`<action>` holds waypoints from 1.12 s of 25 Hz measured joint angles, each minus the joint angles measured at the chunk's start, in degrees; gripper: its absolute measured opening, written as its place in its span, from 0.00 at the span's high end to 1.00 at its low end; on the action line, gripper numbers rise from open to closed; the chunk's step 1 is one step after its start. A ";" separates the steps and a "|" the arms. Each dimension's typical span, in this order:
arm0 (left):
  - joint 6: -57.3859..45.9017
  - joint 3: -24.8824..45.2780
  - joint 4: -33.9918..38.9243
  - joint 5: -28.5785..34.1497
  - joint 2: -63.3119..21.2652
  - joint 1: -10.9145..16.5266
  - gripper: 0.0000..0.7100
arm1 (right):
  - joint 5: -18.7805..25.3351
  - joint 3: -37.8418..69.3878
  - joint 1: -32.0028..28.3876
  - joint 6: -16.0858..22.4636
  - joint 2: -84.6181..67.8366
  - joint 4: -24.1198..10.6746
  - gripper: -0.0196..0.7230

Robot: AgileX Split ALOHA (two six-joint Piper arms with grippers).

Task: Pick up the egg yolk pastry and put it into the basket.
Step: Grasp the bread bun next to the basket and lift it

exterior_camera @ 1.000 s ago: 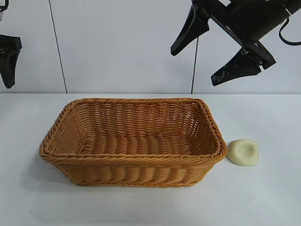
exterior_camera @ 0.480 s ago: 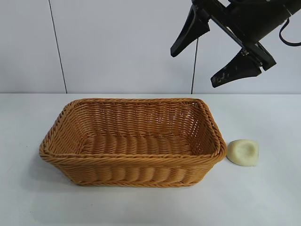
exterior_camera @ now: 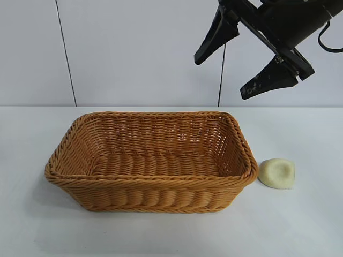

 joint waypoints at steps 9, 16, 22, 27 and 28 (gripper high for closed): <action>0.14 10.08 0.00 -0.32 -24.44 0.00 0.02 | 0.00 -0.05 0.00 0.00 0.00 0.00 0.06; 0.14 12.68 -0.59 -7.16 -30.78 0.00 0.02 | 0.00 -0.05 0.00 0.00 0.00 0.00 0.06; 0.14 12.77 -0.84 -7.97 -30.85 0.00 0.02 | 0.00 -0.05 0.00 0.00 0.00 0.00 0.06; 0.14 12.77 -0.84 -8.10 -34.97 0.00 0.02 | 0.26 -0.05 0.00 0.00 0.00 0.05 0.06; 0.14 12.77 -0.84 -8.10 -36.66 0.00 0.02 | 0.34 -0.05 0.00 0.00 0.00 0.04 0.06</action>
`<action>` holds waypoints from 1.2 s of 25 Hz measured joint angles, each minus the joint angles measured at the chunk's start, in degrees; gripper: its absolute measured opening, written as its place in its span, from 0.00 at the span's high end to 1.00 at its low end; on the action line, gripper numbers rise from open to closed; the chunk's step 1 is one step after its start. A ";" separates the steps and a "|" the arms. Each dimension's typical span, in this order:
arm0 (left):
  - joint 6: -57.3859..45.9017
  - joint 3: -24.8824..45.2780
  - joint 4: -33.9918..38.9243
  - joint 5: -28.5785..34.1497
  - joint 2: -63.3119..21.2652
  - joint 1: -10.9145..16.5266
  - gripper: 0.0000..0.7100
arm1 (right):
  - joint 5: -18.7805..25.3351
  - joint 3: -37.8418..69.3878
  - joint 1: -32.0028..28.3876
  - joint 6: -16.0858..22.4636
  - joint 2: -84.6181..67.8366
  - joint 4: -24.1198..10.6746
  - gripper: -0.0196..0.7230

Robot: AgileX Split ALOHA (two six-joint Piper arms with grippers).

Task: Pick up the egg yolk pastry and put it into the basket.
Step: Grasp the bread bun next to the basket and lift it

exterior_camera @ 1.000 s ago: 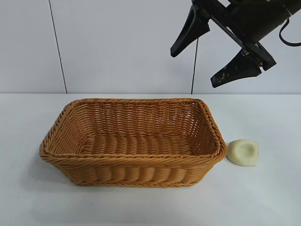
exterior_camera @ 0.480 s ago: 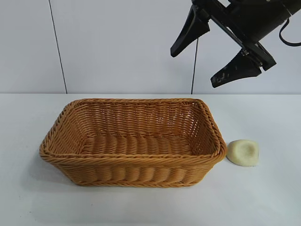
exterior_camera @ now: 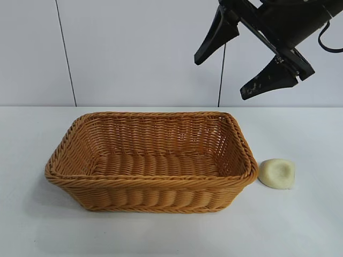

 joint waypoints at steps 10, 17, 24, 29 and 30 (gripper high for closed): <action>0.00 0.00 -0.21 -0.15 -5.89 0.00 0.02 | 0.67 -1.39 0.00 2.02 -0.05 -3.42 0.06; 0.00 0.00 -0.21 -0.15 -5.89 0.00 0.02 | 6.60 -10.97 0.00 16.11 -0.05 -30.62 0.06; 0.00 0.00 -0.21 -0.15 -5.89 0.00 0.02 | 11.70 -12.23 -4.78 21.35 1.29 -43.11 0.06; 0.00 0.00 -0.21 -0.15 -5.89 0.00 0.02 | 12.75 -12.23 -6.65 18.57 6.90 -39.64 0.06; 0.00 0.00 -0.21 -0.15 -5.89 0.00 0.02 | 12.80 -12.23 -6.65 18.42 8.16 -39.18 0.06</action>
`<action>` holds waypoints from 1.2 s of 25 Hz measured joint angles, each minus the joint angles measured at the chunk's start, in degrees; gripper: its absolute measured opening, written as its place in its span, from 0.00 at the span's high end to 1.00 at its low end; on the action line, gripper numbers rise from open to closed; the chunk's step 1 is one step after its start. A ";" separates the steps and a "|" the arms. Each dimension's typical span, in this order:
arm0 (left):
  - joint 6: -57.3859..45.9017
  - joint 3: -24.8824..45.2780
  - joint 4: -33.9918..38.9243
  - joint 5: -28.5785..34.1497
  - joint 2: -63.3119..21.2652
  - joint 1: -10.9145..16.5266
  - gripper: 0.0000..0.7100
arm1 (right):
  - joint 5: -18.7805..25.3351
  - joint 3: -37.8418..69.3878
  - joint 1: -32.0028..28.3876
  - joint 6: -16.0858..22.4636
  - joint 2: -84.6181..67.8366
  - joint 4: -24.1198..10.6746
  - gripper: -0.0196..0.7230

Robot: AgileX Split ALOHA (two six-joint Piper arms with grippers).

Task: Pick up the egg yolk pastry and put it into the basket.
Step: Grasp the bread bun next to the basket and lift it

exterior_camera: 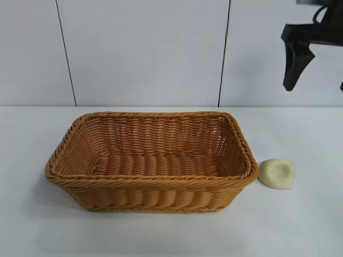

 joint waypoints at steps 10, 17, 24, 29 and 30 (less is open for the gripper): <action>0.00 0.00 0.00 0.00 0.00 0.00 0.02 | -2.39 -0.05 0.00 -0.22 14.50 4.18 0.06; 0.00 0.00 0.00 0.00 0.00 0.00 0.02 | -6.19 -0.05 0.00 -0.22 19.63 7.42 0.08; 0.00 0.00 0.00 0.00 0.00 0.00 0.02 | -6.13 -0.05 0.00 -0.22 20.02 8.24 0.60; 0.00 0.00 0.00 0.00 0.00 0.00 0.02 | -4.56 -0.40 0.00 -1.78 19.46 8.46 0.84; 0.00 0.00 0.00 0.00 0.00 0.00 0.02 | -4.06 -0.56 0.00 -2.24 18.97 8.46 0.85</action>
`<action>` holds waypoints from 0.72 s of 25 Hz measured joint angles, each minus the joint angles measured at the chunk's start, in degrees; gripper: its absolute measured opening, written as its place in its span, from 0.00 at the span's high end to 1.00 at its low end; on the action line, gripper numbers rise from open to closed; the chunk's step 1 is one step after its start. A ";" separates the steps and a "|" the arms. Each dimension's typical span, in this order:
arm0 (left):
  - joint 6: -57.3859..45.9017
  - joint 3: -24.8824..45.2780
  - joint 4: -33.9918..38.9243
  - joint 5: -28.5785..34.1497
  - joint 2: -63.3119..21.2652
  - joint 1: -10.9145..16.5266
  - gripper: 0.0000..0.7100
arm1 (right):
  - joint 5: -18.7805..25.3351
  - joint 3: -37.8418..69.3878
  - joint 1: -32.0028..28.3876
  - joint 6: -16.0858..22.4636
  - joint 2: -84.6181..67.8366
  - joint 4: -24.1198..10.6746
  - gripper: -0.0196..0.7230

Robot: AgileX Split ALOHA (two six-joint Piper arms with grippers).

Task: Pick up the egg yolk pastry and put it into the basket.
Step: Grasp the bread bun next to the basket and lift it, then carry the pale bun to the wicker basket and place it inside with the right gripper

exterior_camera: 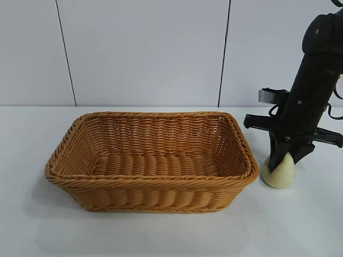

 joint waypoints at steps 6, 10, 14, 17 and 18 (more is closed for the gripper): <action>0.00 0.00 0.00 -0.06 0.00 0.00 0.02 | 5.07 -4.40 0.00 -0.66 -6.48 -0.83 0.87; 0.00 0.00 0.00 -0.06 0.00 0.00 0.02 | 8.62 -7.98 0.00 -0.77 -12.02 -1.97 0.87; 0.00 0.00 0.00 -0.06 0.00 0.00 0.02 | 9.28 -9.31 0.06 -0.71 -15.24 -2.38 0.87; 0.00 0.00 0.00 -0.06 0.00 0.00 0.02 | 9.46 -9.43 1.68 -0.66 -15.86 -2.52 0.87; 0.00 0.00 0.00 -0.06 0.00 0.00 0.02 | 9.36 -9.43 2.62 -0.60 -15.86 -2.52 0.87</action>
